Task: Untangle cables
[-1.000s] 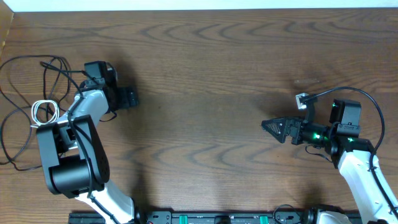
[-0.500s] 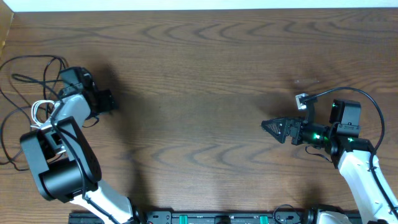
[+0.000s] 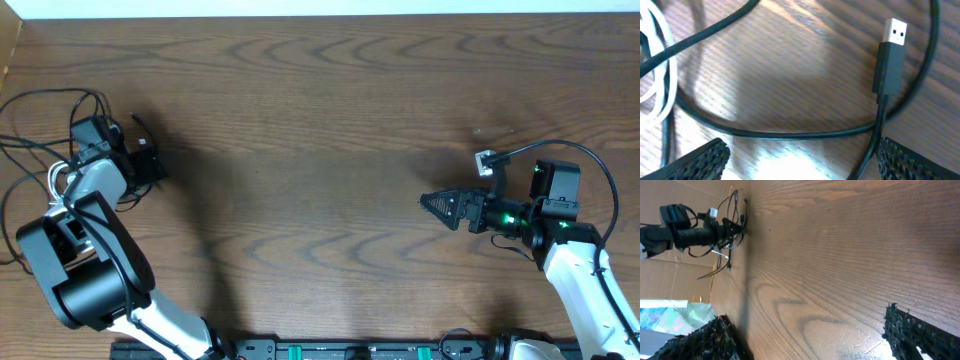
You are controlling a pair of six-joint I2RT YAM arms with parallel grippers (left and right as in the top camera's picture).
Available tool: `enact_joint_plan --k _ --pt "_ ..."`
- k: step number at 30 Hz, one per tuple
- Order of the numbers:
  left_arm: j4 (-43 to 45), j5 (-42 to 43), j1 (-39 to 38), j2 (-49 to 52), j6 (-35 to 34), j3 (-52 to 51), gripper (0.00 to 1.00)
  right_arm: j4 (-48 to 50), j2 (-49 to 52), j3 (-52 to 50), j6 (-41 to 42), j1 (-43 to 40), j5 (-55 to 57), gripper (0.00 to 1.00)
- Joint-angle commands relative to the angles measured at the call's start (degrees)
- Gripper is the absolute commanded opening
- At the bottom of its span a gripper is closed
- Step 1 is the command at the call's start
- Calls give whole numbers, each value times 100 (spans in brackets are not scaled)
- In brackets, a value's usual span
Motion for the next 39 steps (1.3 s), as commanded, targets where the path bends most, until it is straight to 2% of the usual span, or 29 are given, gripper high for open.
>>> enact_joint_plan --k 1,11,16,20,22,25,28,36,39 --pt "105 -72 57 79 35 -85 94 -22 -68 22 59 17 -17 99" --pt "612 -96 57 79 37 -85 94 -24 -68 22 59 17 -17 99" --pt "612 -592 57 79 37 -85 94 -22 -68 22 59 17 -15 99" --pt "660 -643 55 79 -44 -85 94 -24 -68 22 61 17 94 99" --pt "778 -345 48 76 -118 -83 94 -22 -68 22 59 17 144 99" --pt "1082 678 50 55 -118 -81 94 -22 -68 22 61 17 177 99" --pt "1453 1314 35 50 -122 -66 94 -24 -68 22 61 17 177 99" --pt "1593 2240 -227 50 -109 -28 94 -22 -68 22 59 17 245 99" --pt "1598 2634 -413 50 173 -28 94 -24 -68 22 59 17 243 99"
